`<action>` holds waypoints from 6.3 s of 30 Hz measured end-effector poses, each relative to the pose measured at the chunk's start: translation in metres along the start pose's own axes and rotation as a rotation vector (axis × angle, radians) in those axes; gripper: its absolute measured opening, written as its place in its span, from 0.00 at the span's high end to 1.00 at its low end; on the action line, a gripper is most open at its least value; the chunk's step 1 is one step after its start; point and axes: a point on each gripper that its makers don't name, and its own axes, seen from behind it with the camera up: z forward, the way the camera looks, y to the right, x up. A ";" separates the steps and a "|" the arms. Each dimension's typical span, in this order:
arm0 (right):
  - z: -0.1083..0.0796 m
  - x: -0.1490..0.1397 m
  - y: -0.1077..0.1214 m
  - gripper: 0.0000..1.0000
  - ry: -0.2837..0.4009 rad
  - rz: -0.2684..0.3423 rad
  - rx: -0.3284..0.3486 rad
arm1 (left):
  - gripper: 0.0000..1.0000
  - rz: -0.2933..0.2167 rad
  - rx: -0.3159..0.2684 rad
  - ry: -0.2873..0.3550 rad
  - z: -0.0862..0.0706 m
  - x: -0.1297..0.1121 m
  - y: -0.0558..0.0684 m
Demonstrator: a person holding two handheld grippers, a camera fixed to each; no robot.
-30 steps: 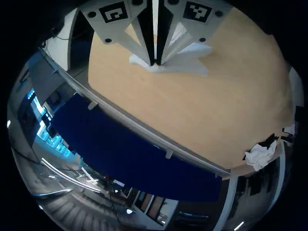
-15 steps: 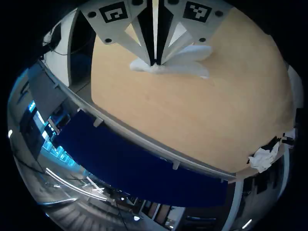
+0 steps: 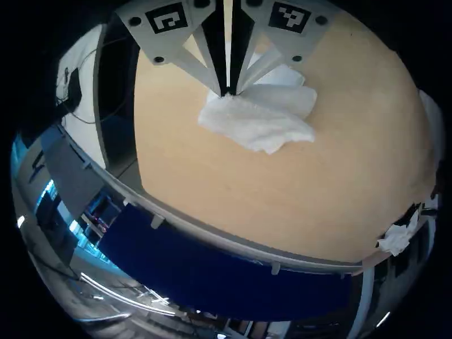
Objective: Fold towel
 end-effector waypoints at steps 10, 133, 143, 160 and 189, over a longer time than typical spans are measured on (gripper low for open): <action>0.014 -0.059 0.004 0.97 -0.084 0.101 -0.037 | 0.01 0.008 0.010 -0.002 -0.002 -0.002 -0.006; 0.035 -0.030 -0.041 0.00 0.053 0.323 -0.056 | 0.01 -0.007 0.062 0.025 -0.020 -0.004 -0.037; 0.009 0.023 -0.026 0.00 0.275 0.351 -0.144 | 0.01 -0.026 0.062 0.069 -0.015 0.008 -0.039; -0.069 0.122 -0.028 0.00 0.674 0.474 -0.210 | 0.01 -0.052 0.064 0.291 -0.010 0.080 -0.045; -0.091 0.207 -0.136 0.00 0.753 0.357 -0.210 | 0.01 -0.022 0.089 0.523 -0.023 0.160 -0.064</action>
